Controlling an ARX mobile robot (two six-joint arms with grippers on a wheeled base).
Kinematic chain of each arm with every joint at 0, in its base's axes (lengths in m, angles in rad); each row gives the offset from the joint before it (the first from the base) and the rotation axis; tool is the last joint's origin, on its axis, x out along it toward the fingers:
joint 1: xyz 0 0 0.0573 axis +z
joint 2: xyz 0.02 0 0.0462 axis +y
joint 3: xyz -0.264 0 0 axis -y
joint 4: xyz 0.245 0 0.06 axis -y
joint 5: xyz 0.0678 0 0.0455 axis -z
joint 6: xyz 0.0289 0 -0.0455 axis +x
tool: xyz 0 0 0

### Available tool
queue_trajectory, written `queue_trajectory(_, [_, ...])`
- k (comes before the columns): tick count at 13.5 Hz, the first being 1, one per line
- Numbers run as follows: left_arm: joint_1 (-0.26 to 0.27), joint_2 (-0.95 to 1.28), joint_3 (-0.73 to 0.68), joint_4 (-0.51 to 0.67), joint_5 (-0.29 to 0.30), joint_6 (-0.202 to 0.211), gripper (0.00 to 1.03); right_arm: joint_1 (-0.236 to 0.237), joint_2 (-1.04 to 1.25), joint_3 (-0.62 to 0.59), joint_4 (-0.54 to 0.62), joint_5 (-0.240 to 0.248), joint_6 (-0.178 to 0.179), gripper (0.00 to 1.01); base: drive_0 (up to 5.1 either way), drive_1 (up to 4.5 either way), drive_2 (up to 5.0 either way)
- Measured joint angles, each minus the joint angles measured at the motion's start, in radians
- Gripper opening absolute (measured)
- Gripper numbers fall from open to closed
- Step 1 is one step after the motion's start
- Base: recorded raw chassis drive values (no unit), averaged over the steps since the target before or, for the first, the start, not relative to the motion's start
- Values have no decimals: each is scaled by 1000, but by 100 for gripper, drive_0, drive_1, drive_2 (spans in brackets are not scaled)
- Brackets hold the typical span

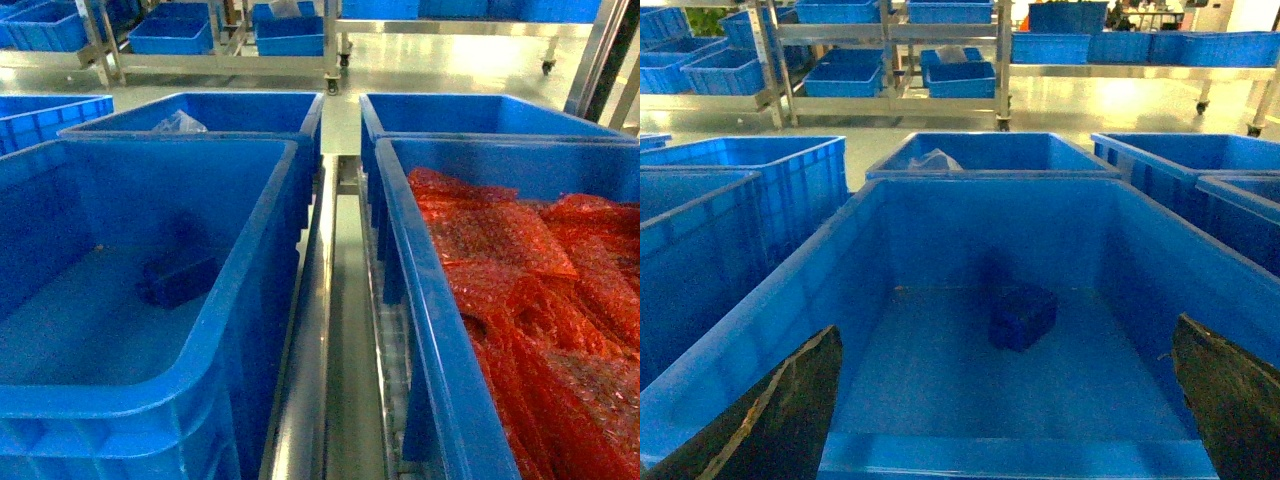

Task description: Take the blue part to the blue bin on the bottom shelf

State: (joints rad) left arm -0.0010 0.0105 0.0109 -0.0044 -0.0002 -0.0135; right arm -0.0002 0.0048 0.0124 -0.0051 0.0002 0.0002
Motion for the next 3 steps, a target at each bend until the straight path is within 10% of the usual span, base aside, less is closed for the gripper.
queue_trajectory(3, [0,0,0,0,0,0,98,0,0,0,0,0,0,98,0,0,0])
